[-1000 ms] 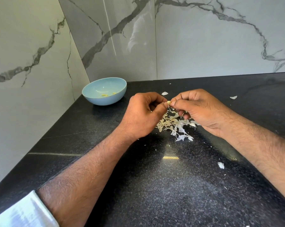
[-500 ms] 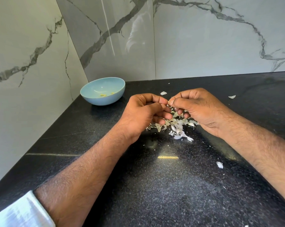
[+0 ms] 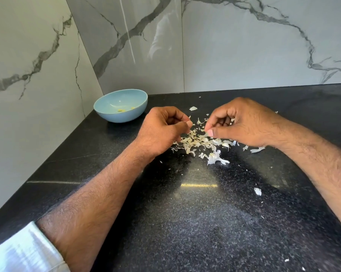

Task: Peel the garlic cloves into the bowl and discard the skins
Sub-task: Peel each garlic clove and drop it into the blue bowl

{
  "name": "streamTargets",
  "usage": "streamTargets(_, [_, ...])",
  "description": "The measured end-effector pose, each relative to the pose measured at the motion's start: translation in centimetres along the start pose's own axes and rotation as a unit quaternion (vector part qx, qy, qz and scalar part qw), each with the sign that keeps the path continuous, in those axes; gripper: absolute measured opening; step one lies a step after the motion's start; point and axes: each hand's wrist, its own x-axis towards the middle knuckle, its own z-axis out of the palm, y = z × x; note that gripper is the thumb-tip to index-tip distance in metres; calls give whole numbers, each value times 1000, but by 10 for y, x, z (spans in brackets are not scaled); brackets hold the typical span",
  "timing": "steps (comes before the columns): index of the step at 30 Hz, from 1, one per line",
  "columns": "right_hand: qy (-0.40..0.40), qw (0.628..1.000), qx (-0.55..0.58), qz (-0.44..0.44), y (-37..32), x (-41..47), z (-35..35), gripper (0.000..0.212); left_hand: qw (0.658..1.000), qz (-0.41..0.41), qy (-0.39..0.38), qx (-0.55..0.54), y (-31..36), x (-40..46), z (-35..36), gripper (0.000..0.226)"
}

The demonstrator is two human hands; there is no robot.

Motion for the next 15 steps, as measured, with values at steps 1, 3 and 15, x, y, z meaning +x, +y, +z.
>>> streamTargets(1, [-13,1000,4,-11,-2,-1,1,10,1000,2,0,-3,0,0,0,4])
streamTargets(3, [-55,998,-24,-19,-6,-3,7,14,1000,6,-3,0,1,-1,0,5])
streamTargets(15, [-173,976,-136,0,-7,-7,2,17,999,9,-29,12,-2,0,2,6])
